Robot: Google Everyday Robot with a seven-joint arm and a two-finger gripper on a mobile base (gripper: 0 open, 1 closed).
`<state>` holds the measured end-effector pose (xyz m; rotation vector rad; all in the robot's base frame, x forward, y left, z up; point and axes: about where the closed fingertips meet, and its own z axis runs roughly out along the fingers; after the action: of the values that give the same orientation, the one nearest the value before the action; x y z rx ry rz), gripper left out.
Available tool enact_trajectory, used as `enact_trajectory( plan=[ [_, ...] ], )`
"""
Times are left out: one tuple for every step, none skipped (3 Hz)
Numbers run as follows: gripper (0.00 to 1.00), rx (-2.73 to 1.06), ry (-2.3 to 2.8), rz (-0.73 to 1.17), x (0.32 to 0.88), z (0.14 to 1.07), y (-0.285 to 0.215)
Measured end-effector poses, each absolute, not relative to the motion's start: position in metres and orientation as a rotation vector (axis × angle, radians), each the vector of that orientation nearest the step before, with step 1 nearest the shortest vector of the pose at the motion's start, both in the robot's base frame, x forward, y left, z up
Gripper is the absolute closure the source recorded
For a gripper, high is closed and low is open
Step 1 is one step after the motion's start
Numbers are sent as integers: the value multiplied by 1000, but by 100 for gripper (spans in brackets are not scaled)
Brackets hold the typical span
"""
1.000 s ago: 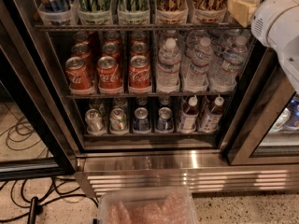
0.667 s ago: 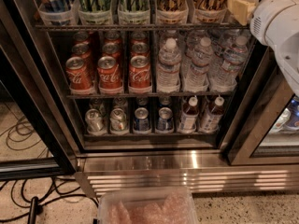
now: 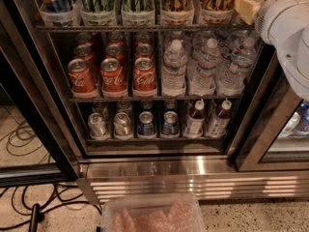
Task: Pick orange can from top shelf of fridge
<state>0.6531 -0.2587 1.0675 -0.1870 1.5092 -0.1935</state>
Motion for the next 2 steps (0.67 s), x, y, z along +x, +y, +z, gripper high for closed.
enact_trajectory(
  plan=[
    [54,-179,1508,-189,659,1069,-258],
    [75,-168,1506,-187,662,1070,-260]
  ],
)
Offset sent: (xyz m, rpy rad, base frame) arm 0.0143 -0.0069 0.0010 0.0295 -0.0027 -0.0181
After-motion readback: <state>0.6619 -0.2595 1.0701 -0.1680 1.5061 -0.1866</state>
